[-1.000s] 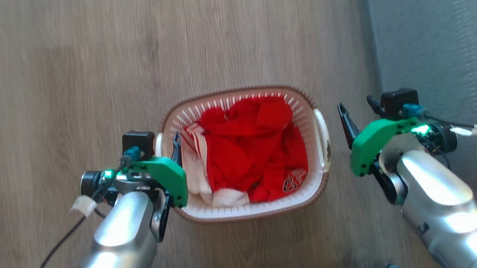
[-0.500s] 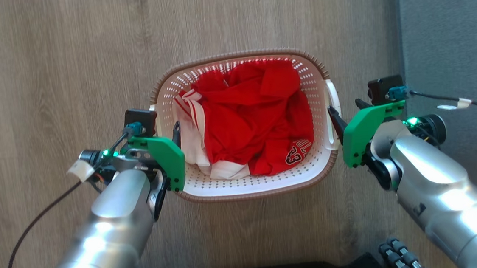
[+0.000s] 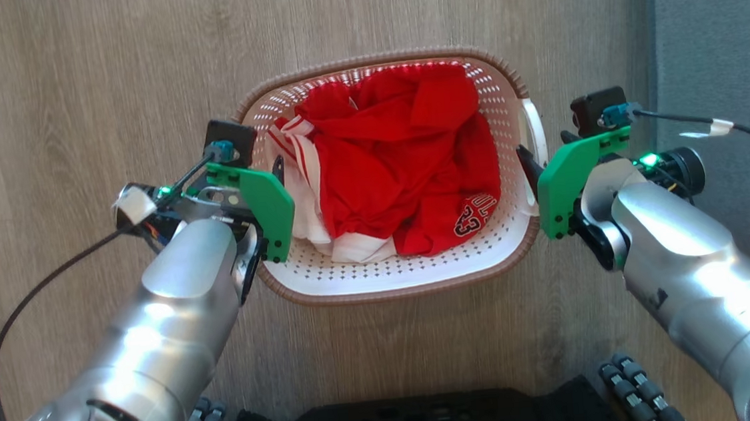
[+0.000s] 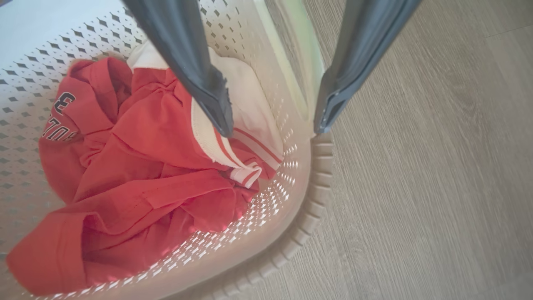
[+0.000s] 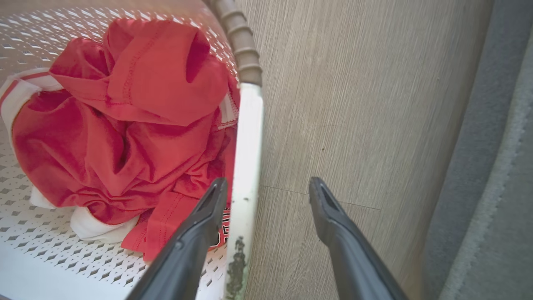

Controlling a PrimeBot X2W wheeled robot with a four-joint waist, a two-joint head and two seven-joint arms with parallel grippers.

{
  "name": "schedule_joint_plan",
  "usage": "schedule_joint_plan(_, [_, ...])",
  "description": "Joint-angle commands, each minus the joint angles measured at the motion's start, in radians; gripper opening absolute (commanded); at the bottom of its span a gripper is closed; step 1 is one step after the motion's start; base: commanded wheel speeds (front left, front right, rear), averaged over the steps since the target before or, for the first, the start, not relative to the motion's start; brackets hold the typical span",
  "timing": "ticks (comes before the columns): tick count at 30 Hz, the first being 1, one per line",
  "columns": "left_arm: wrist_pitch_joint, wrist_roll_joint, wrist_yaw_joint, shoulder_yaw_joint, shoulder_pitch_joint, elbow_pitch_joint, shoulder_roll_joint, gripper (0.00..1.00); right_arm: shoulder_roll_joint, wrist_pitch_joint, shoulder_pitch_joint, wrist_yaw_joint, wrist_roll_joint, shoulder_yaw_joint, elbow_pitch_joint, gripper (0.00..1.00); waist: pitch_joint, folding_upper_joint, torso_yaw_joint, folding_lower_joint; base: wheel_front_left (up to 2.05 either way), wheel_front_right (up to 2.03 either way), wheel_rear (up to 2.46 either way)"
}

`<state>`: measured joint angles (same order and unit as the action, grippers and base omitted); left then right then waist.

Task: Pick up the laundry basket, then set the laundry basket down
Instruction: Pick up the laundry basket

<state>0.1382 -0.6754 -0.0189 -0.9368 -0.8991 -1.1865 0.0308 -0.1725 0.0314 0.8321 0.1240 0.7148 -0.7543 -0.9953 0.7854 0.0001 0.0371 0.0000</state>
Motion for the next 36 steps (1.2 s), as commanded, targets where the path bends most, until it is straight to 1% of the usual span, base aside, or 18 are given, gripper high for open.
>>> schedule_joint_plan(1, [-0.024,-0.012,0.000,-0.005,0.030,-0.016,0.019,1.00,0.013,0.003,-0.026,0.007,0.010,-0.021,0.002,1.00,0.007,-0.0001,0.003,0.0000,0.00,0.00,0.00])
schedule_joint_plan(4, [-0.041,-0.020,-0.008,-0.032,0.016,-0.019,0.019,1.00,0.019,0.004,-0.008,0.007,0.017,-0.037,-0.012,1.00,0.015,-0.0001,0.006,0.0000,0.00,0.00,0.00])
schedule_joint_plan(6, [-0.031,-0.028,-0.020,-0.042,0.007,-0.018,0.019,1.00,0.022,0.010,0.002,0.007,0.026,-0.042,-0.017,1.00,0.017,-0.0001,0.008,0.0000,0.00,0.00,0.00])
schedule_joint_plan(9, [-0.009,-0.040,-0.025,-0.060,0.001,-0.011,0.019,1.00,0.022,0.024,0.009,0.007,0.041,-0.049,-0.027,1.00,0.013,-0.0001,0.009,0.0000,0.00,0.00,0.00])
schedule_joint_plan(17, [0.050,-0.078,-0.042,-0.105,-0.003,-0.011,0.019,1.00,0.017,0.067,-0.009,0.007,0.085,-0.081,-0.042,1.00,-0.040,-0.0001,0.011,0.0000,0.00,0.00,0.00])
schedule_joint_plan(21, [0.060,-0.100,-0.066,-0.112,-0.003,-0.028,0.019,1.00,0.018,0.081,-0.016,0.007,0.104,-0.096,-0.040,1.00,-0.064,-0.0001,0.013,0.0000,0.00,0.00,0.00])
schedule_joint_plan(24, [0.046,-0.120,-0.080,-0.113,0.002,-0.044,0.019,1.00,0.017,0.084,-0.020,0.007,0.117,-0.107,-0.041,1.00,-0.074,-0.0001,0.016,0.0000,0.00,0.00,0.00])
schedule_joint_plan(30, [-0.006,-0.162,-0.083,-0.119,0.011,-0.051,0.019,1.00,0.017,0.086,-0.020,0.007,0.138,-0.132,-0.043,1.00,-0.074,-0.0001,0.026,0.0000,0.00,0.00,0.00])
schedule_joint_plan(36, [-0.055,-0.204,-0.066,-0.128,0.025,-0.030,0.019,1.00,0.017,0.084,-0.016,0.007,0.156,-0.148,-0.049,1.00,-0.064,-0.0001,0.028,0.0000,0.00,0.00,0.00])
